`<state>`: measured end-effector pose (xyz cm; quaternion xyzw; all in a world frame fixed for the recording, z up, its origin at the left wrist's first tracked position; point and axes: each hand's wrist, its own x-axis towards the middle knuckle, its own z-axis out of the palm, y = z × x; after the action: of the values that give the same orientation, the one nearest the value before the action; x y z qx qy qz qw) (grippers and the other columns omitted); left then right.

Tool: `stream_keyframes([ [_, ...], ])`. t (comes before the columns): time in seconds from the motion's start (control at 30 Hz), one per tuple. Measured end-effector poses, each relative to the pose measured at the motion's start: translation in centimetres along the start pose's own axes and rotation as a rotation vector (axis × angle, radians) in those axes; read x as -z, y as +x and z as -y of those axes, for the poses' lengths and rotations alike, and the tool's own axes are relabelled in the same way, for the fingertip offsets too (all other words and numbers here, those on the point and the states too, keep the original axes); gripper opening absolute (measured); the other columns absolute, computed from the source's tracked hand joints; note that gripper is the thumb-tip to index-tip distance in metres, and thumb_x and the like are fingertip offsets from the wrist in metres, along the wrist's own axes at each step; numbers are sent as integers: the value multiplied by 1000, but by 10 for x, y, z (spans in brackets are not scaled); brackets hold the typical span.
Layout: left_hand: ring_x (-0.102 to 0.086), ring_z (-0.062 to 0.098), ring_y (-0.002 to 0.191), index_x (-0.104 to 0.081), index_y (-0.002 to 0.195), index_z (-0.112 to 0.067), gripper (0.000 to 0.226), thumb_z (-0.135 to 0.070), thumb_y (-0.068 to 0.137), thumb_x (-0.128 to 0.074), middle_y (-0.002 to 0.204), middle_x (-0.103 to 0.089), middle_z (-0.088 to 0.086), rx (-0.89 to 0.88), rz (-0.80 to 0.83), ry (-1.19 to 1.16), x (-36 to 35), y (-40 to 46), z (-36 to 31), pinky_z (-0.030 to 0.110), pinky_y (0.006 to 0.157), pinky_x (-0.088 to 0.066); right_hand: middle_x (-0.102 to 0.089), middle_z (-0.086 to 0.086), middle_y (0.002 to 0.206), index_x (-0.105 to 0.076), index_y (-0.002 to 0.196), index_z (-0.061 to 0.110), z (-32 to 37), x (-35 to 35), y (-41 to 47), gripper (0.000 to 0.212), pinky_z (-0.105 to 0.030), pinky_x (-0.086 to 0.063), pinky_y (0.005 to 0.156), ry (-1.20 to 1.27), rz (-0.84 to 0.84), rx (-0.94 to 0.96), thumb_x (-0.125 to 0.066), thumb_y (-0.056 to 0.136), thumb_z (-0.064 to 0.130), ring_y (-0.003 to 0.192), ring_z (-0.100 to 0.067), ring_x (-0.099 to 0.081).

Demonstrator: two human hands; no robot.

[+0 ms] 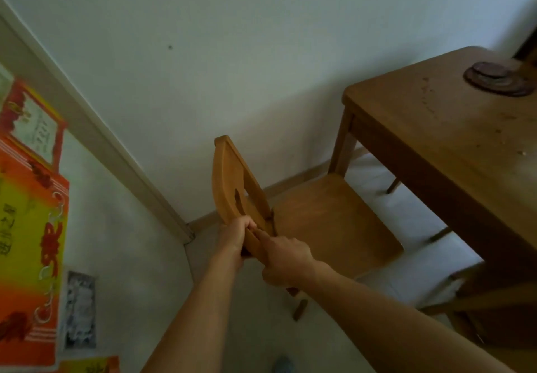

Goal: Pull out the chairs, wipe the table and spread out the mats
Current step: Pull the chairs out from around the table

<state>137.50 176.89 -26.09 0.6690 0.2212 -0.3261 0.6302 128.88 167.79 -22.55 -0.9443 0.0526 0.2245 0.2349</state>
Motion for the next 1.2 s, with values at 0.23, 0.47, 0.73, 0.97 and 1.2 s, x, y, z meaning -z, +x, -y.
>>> stream_keyframes([
  [0.23, -66, 30, 82, -57, 118, -13, 54, -10, 65, -65, 95, -67, 14, -49, -23, -105, -55, -31, 50, 40, 58, -56, -62, 2, 97, -49, 124, 28, -66, -12, -68, 31, -36, -51, 78, -113, -149, -106, -53, 94, 32, 88, -21, -63],
  [0.47, -66, 31, 86, -51, 126, -21, 64, -13, 65, -67, 105, -67, 14, -63, -65, -155, -100, -49, 79, 40, 59, -56, -43, 11, 68, -42, 85, 31, -116, -24, -109, 22, -25, -35, 53, -166, -324, -143, -49, 97, 47, 57, -8, -45],
  [0.73, -62, 33, 94, -40, 136, -30, 76, -10, 69, -67, 112, -62, 13, -38, -2, -176, -163, -31, 59, 44, 68, -55, -45, 11, 69, -43, 87, 30, -163, 8, -100, 25, -22, -37, 53, -162, -343, -258, -52, 95, 53, 56, -6, -45],
  [0.97, -64, 34, 95, -44, 140, -30, 96, -22, 47, -69, 117, -64, 11, 26, 128, -67, -238, 6, 23, 42, 64, -56, -58, 8, 79, -53, 100, 26, -213, 51, -76, 28, -30, -51, 66, -142, -392, -394, -52, 94, 53, 68, -13, -60],
  [1.2, -62, 35, 99, -41, 140, -31, 97, -30, 48, -71, 120, -60, 11, 64, 239, 38, -297, 49, 0, 44, 64, -58, -53, 9, 78, -51, 98, 27, -251, 90, -60, 22, -27, -47, 67, -80, -427, -470, -53, 94, 49, 67, -10, -54],
])
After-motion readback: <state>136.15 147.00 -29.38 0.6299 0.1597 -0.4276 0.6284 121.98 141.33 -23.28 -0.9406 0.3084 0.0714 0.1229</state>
